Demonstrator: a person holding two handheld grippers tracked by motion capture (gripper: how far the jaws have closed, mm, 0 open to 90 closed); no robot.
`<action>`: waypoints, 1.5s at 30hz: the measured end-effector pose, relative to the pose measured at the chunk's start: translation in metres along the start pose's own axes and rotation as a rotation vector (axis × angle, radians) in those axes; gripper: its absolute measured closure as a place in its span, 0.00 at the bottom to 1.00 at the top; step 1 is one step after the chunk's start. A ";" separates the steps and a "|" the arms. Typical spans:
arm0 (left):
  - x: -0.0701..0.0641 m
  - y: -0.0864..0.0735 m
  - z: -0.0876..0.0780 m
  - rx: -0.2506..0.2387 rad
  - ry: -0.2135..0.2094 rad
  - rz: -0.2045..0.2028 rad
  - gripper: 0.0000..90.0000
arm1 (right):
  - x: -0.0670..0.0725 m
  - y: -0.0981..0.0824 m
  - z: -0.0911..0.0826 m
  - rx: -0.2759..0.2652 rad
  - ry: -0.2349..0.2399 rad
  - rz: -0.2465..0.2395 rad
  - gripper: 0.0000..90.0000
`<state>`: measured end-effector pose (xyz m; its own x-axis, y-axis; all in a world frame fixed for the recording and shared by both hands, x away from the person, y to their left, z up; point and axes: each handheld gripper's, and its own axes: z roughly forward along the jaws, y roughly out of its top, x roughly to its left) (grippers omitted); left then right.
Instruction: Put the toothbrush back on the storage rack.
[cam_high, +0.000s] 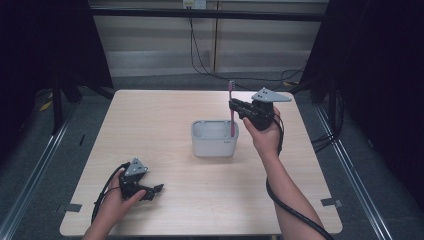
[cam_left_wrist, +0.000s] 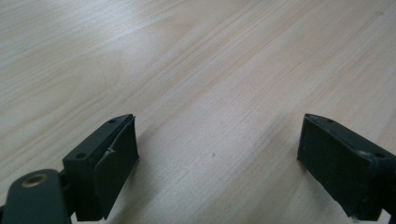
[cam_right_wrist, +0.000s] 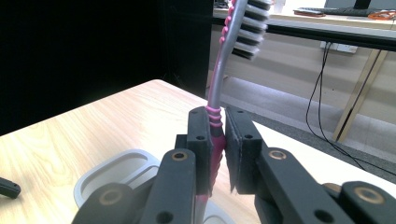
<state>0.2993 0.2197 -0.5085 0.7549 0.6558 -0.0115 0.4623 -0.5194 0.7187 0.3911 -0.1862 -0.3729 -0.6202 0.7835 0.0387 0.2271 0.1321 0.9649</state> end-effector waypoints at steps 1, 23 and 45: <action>0.000 0.000 0.000 0.000 0.000 -0.001 0.13 | 0.000 -0.001 0.000 -0.005 0.000 0.000 0.90; 0.000 0.000 0.000 0.000 0.000 0.000 0.13 | 0.004 -0.023 -0.005 -0.012 0.005 -0.003 0.90; 0.000 0.000 0.000 0.000 0.001 0.000 0.13 | 0.009 -0.039 -0.012 0.004 0.002 -0.018 0.90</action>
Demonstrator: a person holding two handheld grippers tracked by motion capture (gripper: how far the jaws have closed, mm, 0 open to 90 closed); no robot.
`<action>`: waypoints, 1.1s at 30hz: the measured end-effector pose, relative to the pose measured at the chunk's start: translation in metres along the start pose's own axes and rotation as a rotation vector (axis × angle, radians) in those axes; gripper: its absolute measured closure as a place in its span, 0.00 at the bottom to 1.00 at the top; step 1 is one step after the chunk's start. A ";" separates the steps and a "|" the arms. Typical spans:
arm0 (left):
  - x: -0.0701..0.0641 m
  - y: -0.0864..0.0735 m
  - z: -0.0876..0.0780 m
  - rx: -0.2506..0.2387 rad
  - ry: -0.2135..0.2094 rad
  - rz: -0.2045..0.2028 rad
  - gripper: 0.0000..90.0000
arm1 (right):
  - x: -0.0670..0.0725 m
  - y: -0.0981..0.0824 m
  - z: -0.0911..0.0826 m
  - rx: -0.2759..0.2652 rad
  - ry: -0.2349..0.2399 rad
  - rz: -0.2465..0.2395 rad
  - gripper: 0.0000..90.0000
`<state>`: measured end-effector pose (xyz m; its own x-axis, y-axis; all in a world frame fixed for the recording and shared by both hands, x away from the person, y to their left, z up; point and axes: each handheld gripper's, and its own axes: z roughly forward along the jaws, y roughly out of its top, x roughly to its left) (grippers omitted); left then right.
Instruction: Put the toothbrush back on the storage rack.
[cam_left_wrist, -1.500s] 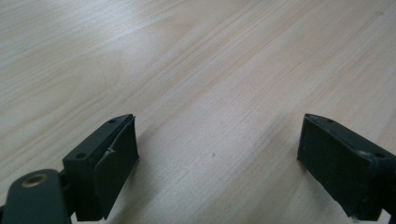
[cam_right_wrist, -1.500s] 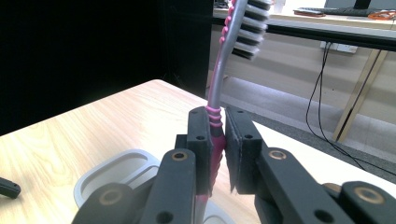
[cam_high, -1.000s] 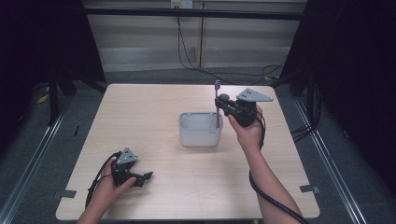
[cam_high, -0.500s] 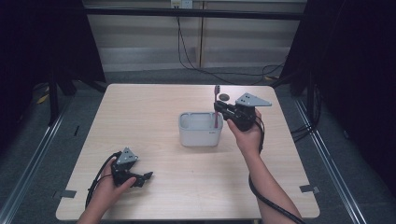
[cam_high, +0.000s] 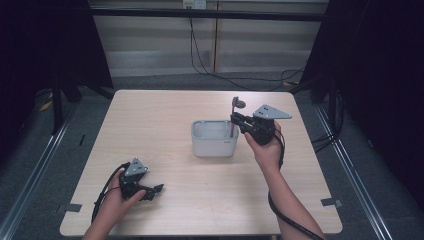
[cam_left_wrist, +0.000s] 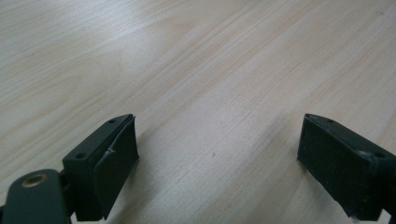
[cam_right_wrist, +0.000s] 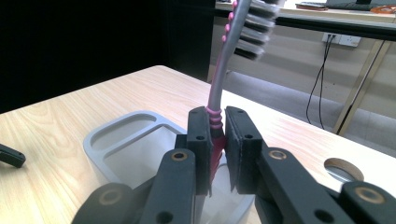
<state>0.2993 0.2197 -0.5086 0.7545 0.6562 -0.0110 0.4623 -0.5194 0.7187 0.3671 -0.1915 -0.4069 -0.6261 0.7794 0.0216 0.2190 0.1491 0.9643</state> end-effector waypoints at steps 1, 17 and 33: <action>0.000 0.000 0.000 -0.001 0.002 0.000 0.13 | 0.000 -0.001 -0.001 -0.001 -0.002 -0.001 0.90; 0.000 0.000 0.000 0.000 0.001 0.001 0.13 | 0.005 -0.012 -0.008 0.005 -0.014 -0.026 0.90; 0.000 0.000 0.000 0.000 0.000 0.000 0.13 | 0.012 -0.021 -0.006 0.012 -0.016 -0.051 0.90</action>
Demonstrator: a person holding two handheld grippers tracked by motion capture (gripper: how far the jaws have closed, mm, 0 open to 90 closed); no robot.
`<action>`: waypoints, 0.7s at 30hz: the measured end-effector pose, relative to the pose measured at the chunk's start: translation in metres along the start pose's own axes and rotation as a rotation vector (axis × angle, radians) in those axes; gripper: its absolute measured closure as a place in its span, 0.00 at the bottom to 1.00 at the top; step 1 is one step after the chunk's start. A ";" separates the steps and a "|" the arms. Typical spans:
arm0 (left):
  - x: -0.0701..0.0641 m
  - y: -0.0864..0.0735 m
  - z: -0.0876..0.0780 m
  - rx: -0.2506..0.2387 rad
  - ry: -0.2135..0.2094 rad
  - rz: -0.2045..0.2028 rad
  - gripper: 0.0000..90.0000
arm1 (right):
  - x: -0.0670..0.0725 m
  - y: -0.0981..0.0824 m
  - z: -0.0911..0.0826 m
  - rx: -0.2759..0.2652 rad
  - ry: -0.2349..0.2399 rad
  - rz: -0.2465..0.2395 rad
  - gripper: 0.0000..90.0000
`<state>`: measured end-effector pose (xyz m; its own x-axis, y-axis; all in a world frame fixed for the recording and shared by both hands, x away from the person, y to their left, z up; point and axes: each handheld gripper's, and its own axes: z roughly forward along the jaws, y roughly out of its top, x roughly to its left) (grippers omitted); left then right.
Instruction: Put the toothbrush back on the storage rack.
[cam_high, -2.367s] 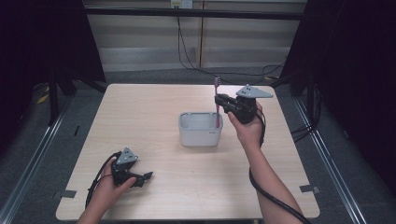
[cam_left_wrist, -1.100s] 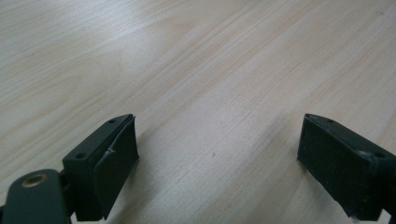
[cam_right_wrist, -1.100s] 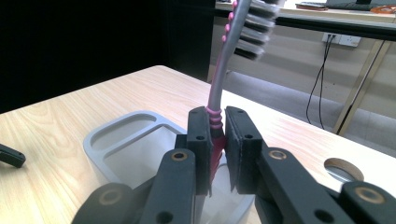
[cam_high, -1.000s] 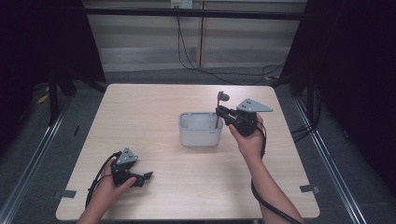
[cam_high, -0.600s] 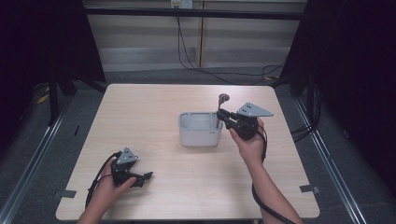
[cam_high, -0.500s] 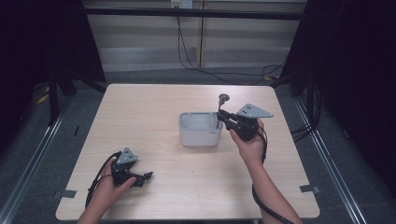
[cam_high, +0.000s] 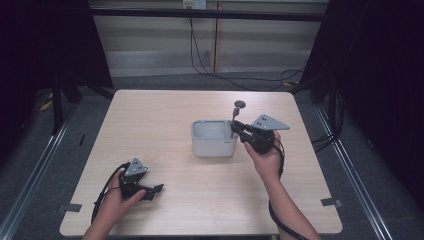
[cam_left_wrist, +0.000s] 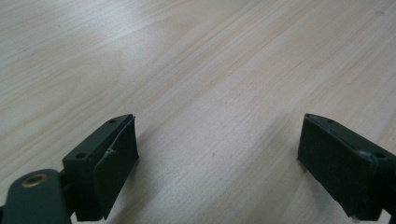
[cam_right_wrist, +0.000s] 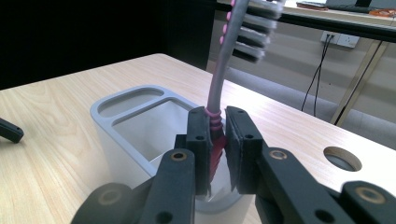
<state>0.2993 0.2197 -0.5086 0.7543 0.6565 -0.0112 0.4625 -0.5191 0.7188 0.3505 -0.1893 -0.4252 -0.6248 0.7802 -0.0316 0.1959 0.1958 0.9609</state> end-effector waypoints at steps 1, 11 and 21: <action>0.000 0.000 0.000 0.000 0.000 0.000 0.13 | 0.000 0.000 0.000 0.003 0.003 0.002 0.90; 0.000 0.000 0.000 -0.001 0.002 0.000 0.13 | 0.000 -0.003 -0.002 0.020 -0.006 -0.005 0.90; 0.000 0.000 0.000 -0.001 0.002 0.000 0.13 | -0.001 -0.005 -0.002 0.029 -0.004 -0.005 0.90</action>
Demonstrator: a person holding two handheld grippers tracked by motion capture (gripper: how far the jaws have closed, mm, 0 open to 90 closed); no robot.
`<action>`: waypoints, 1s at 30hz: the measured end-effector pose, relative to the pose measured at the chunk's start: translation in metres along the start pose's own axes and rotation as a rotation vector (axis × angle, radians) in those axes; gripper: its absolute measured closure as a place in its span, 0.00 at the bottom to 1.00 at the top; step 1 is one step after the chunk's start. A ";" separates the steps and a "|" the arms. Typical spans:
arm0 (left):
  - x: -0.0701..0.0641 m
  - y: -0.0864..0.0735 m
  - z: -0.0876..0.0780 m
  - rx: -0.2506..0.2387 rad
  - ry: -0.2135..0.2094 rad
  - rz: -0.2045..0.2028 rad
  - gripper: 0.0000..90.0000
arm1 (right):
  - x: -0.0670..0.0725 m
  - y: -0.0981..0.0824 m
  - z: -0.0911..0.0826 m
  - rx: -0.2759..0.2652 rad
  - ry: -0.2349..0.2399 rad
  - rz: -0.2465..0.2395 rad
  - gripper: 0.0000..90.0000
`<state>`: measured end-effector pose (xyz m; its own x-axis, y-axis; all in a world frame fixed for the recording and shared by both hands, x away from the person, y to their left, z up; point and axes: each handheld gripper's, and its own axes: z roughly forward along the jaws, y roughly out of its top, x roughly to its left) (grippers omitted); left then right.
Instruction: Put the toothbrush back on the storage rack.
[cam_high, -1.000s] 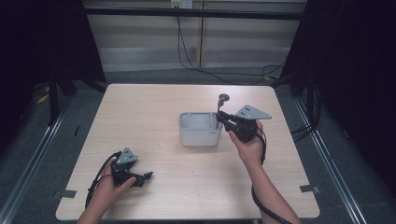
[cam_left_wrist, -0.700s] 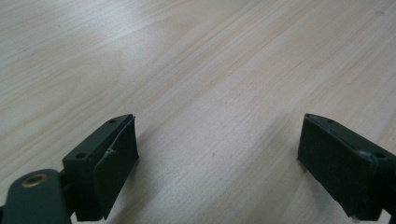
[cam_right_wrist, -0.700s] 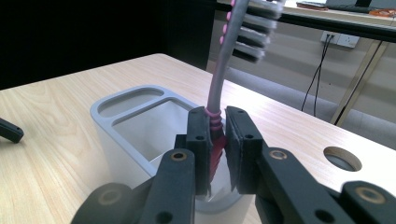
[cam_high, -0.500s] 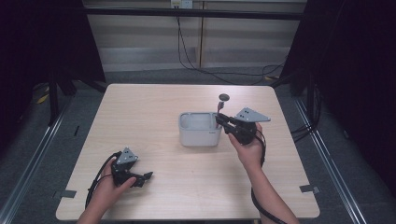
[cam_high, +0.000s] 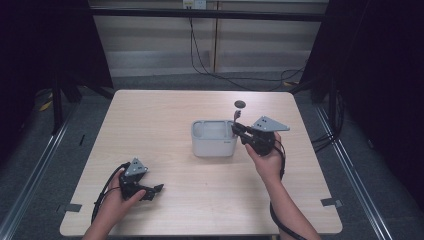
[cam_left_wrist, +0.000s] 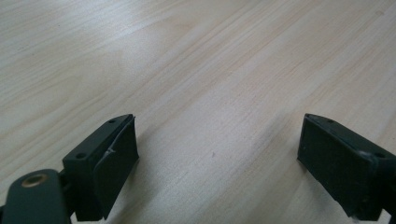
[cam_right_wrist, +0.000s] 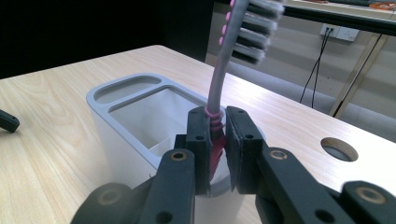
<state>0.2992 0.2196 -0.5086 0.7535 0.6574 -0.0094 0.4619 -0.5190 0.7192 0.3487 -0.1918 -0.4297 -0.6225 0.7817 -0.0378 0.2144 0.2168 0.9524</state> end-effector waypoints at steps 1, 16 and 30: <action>0.000 0.000 0.000 0.000 0.000 0.000 0.13 | 0.000 0.000 0.000 0.001 -0.001 0.000 0.90; 0.000 0.000 0.000 0.001 -0.002 0.000 0.13 | 0.000 -0.002 0.002 0.015 0.001 -0.008 0.90; 0.000 0.000 0.000 0.001 -0.002 0.000 0.13 | 0.002 -0.007 0.006 0.042 0.005 -0.016 0.89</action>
<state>0.2993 0.2197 -0.5086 0.7542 0.6566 -0.0109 0.4625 -0.5193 0.7187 0.3510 -0.1884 -0.4385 -0.6298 0.7751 -0.0514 0.2357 0.2537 0.9381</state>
